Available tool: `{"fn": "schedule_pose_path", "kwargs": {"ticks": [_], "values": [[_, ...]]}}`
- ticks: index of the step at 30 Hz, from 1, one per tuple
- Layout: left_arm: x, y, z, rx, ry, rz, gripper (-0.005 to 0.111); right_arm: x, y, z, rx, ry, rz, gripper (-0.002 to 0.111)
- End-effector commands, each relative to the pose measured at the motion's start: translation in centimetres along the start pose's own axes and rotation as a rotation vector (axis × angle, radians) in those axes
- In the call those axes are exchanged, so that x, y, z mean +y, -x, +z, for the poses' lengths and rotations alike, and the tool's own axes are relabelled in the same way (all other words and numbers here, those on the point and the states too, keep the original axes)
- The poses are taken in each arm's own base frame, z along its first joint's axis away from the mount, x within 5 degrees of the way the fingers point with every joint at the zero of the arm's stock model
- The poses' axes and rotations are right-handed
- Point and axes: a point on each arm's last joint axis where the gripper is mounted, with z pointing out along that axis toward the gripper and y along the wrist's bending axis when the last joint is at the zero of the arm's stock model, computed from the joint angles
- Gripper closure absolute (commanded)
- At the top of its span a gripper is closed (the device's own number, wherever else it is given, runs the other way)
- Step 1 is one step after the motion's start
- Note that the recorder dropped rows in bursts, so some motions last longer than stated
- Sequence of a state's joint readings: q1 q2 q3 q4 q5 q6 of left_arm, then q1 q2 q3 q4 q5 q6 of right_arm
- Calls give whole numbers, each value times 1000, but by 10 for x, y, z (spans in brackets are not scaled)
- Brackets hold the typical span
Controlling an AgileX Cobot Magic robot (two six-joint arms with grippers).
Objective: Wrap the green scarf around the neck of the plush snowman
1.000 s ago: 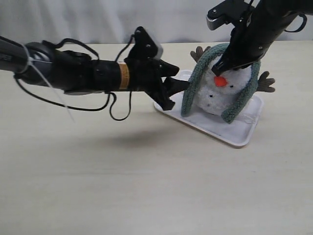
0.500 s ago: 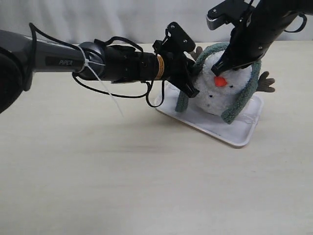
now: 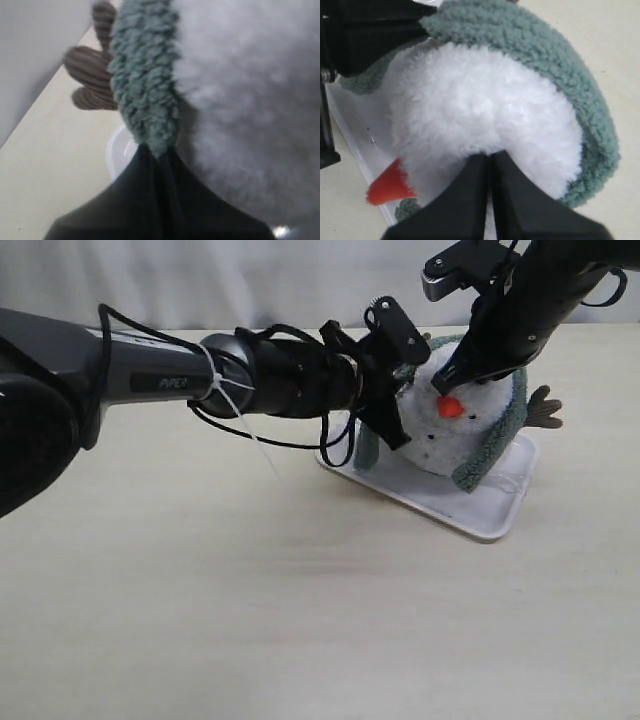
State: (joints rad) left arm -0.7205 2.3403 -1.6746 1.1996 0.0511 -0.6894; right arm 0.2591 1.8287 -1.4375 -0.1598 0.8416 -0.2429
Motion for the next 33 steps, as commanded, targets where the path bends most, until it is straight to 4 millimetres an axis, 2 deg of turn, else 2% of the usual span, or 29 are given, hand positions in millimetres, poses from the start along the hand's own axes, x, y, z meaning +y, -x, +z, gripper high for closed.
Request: {"fn": "schedule_pose_path", "kwargs": {"ticks": [1, 4, 8, 10, 14, 18, 22, 27, 33], "values": [[-24, -4, -3, 124, 34, 244, 107, 5, -7, 11, 57, 31, 12, 104], [-28, -7, -7, 245, 95, 384, 107, 5, -7, 11, 57, 31, 12, 104], [-28, -7, -9, 257, 74, 329, 107, 5, -7, 11, 57, 31, 12, 104], [-28, 2, -14, 216, 56, 291, 107, 4, -6, 9, 45, 27, 37, 103], [-24, 21, -25, 108, 28, 211, 107, 0, -6, -14, 1, 2, 92, 81], [-27, 27, -26, 54, -4, 144, 107, -7, -13, -48, -2, -48, 191, 61], [-28, 28, -26, 43, -16, 96, 106, -11, -30, -64, 82, -121, 282, 52], [-28, 27, -26, 57, -14, 75, 106, 3, -55, -57, 118, -73, 319, 52], [-28, 25, -26, 79, -13, 35, 107, 18, -71, -17, 46, 27, 400, 53]]}}
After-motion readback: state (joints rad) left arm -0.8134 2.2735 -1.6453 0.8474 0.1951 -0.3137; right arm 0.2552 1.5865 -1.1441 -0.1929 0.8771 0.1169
